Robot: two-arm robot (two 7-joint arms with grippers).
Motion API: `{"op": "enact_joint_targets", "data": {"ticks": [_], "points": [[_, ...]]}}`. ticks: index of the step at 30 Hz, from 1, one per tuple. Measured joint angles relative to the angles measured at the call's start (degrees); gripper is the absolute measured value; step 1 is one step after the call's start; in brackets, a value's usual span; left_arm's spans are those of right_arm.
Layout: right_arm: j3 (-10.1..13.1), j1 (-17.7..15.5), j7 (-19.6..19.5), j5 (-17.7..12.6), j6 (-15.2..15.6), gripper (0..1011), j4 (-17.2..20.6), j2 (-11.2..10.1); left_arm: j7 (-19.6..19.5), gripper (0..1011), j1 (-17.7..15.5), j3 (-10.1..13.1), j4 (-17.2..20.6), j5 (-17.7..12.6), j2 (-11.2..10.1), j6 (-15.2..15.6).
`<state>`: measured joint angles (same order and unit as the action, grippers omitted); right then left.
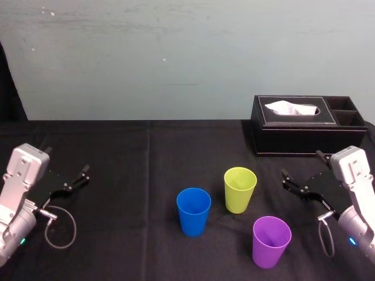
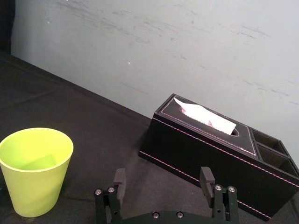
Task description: Stack the three plastic cups sequentially using one hand.
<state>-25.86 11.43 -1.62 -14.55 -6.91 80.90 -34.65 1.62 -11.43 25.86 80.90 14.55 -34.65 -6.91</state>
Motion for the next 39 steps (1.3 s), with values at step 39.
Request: {"op": "enact_joint_targets", "data": {"ticks": [39], "points": [[0.0, 0.0, 0.0, 0.0, 0.0, 1004, 0.0, 0.0, 0.0, 1000, 0.0, 0.0, 0.0, 0.0, 0.0, 0.0]]}}
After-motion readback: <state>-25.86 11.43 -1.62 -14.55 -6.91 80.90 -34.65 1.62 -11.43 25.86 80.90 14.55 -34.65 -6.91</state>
